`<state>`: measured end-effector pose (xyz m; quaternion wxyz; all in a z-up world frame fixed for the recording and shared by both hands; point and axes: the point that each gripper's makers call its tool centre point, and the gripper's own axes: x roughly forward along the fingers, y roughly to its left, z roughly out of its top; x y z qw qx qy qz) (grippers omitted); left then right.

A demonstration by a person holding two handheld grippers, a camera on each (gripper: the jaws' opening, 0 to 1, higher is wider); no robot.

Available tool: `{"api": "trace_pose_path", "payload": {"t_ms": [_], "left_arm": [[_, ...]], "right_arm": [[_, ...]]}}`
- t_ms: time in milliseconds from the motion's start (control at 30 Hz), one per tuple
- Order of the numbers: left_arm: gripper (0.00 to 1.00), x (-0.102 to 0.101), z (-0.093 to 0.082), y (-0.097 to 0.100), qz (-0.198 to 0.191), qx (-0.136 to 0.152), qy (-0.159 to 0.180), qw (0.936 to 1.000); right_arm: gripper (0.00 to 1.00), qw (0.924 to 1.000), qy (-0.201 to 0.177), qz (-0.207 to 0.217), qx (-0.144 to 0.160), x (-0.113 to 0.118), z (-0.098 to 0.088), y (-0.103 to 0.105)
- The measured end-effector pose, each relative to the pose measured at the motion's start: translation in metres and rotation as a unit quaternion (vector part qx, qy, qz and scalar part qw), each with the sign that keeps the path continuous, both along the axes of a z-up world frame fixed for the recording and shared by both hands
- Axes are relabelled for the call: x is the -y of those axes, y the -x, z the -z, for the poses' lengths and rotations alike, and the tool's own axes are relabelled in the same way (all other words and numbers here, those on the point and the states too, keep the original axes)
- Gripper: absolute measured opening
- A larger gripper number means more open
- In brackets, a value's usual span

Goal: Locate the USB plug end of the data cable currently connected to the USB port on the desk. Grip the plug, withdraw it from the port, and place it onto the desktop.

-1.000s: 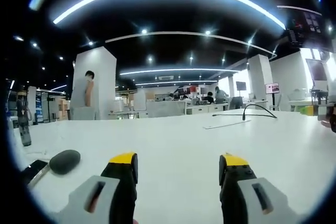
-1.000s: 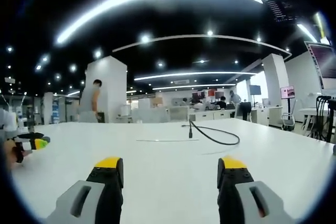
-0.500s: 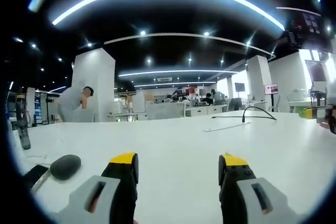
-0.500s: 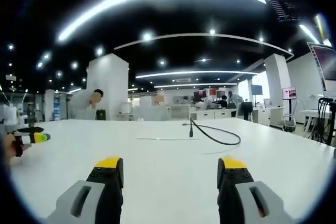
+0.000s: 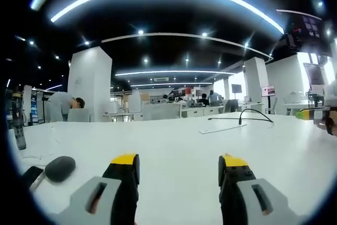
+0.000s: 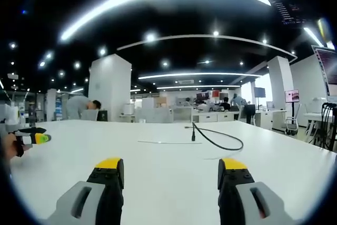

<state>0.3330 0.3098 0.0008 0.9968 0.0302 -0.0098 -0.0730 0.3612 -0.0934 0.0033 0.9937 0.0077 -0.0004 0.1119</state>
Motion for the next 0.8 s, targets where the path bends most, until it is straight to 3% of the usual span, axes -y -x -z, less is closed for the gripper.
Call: {"api": "trace_pose_path", "payload": {"t_ms": [800], "left_arm": [[0.59,0.027,-0.016,-0.008,0.073,-0.001,-0.023,0.9971]], "right_arm": [[0.72,0.9999,0.008,-0.007,-0.003,0.005,-0.012,-0.011]]}}
